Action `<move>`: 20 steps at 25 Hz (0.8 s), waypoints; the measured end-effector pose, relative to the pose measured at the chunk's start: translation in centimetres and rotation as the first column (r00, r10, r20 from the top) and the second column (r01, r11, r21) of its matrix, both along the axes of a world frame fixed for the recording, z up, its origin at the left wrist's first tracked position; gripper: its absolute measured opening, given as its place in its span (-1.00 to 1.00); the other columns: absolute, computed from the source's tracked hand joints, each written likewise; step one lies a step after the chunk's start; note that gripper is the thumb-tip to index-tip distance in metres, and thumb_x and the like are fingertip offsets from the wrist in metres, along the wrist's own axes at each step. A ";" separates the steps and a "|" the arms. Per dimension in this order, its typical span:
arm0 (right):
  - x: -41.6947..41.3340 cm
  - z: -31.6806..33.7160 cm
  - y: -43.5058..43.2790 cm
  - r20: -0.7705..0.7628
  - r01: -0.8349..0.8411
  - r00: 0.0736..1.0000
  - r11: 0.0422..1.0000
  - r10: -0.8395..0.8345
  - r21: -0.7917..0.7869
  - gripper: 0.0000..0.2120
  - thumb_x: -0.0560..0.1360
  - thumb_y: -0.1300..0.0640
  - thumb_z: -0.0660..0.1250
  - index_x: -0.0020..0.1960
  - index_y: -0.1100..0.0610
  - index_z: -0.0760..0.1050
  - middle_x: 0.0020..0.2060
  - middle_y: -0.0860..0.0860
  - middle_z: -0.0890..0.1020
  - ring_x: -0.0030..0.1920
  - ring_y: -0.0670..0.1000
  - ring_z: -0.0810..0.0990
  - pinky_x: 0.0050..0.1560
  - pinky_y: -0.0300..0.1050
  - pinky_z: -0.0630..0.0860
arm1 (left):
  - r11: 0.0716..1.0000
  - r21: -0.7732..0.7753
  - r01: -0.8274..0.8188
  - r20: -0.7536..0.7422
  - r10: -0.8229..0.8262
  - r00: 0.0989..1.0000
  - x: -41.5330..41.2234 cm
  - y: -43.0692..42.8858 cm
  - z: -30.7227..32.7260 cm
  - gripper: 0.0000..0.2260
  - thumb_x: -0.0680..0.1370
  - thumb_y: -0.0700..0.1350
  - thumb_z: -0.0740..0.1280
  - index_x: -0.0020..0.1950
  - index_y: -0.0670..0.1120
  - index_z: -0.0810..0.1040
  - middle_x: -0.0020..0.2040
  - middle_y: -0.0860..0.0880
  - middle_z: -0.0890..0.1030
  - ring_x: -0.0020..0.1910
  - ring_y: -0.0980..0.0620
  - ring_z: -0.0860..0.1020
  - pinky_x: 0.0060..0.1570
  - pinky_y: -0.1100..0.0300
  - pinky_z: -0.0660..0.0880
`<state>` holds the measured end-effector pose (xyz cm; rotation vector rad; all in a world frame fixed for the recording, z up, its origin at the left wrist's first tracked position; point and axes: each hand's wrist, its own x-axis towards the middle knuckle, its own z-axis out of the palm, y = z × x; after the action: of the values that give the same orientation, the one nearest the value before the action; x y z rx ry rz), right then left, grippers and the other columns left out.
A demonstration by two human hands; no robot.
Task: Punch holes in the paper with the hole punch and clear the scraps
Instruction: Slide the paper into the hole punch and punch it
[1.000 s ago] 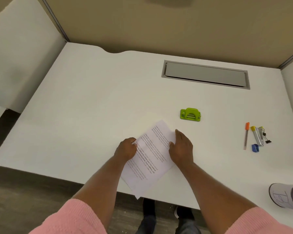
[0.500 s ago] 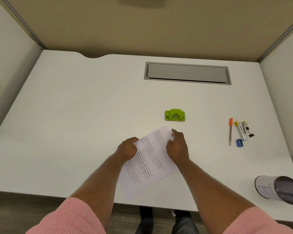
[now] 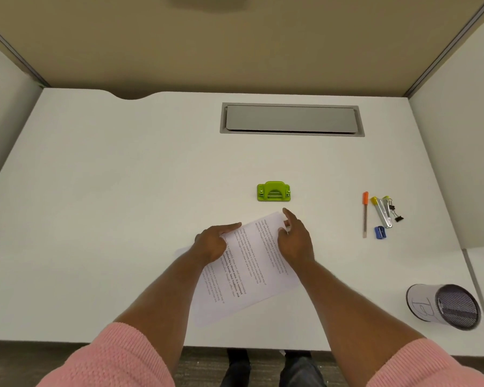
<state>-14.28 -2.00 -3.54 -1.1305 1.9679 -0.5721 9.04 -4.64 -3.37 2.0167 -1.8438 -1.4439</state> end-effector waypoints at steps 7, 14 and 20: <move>-0.8 -0.2 -0.3 -0.051 -0.120 0.992 0.993 0.119 -0.006 -0.55 0.59 0.20 0.20 0.43 -0.09 0.43 0.36 -0.04 0.55 0.38 0.02 0.48 0.37 -0.13 0.35 | 0.990 -0.012 0.138 0.072 -0.137 0.988 -1.4 -0.9 0.0 -0.34 0.54 -0.33 0.04 0.39 0.34 0.46 0.49 -0.01 0.46 0.47 -0.11 0.37 0.46 0.03 0.26; -3.0 0.0 -0.2 -0.067 0.055 0.996 0.998 -0.057 -0.029 -0.65 0.55 0.29 0.19 0.22 0.02 0.58 0.19 -0.01 0.66 0.18 0.01 0.58 0.13 -0.25 0.35 | 0.996 -0.079 0.050 0.081 -0.043 0.996 1.6 -1.6 -0.1 -0.65 0.59 -0.14 0.25 0.21 0.27 0.62 0.32 0.13 0.60 0.33 0.04 0.52 0.38 0.04 0.38; -5.0 -0.4 -0.3 -0.033 0.127 0.991 0.991 -0.129 -0.051 -0.64 0.55 0.33 0.19 0.25 0.09 0.60 0.25 0.01 0.63 0.31 0.03 0.53 0.27 -0.30 0.26 | 0.966 -0.099 -0.237 -0.148 0.222 0.964 4.1 -1.9 -0.8 -0.69 0.55 -0.23 0.40 -0.12 0.22 0.69 0.01 0.13 0.72 0.14 0.10 0.63 0.15 0.27 0.49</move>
<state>-19.26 -2.33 -3.93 -1.0560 2.0788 -0.6747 13.12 -6.54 -4.15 1.9488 -1.5439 -1.3407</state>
